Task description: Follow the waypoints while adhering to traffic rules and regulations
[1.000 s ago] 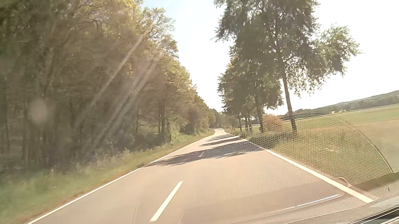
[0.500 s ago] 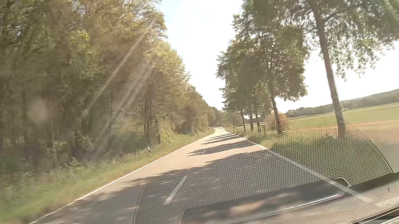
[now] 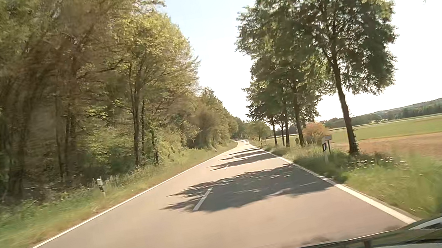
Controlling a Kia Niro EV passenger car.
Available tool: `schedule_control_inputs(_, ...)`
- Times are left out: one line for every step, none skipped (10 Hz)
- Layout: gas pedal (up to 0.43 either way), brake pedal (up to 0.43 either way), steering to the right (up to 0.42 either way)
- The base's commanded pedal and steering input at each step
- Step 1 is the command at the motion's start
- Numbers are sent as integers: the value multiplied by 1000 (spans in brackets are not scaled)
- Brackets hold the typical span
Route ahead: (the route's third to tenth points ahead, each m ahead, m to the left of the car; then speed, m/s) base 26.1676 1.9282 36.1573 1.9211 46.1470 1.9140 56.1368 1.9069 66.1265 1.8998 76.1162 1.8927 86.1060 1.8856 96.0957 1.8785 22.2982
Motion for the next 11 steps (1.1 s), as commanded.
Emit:
schedule_control_inputs(189,0,-3)
schedule_control_inputs(220,0,-3)
schedule_control_inputs(220,0,-3)
schedule_control_inputs(220,0,-3)
schedule_control_inputs(220,0,-3)
schedule_control_inputs(197,0,-3)
schedule_control_inputs(197,0,-3)
schedule_control_inputs(197,0,-3)
schedule_control_inputs(197,0,-3)
schedule_control_inputs(209,0,-3)
schedule_control_inputs(220,0,-2)
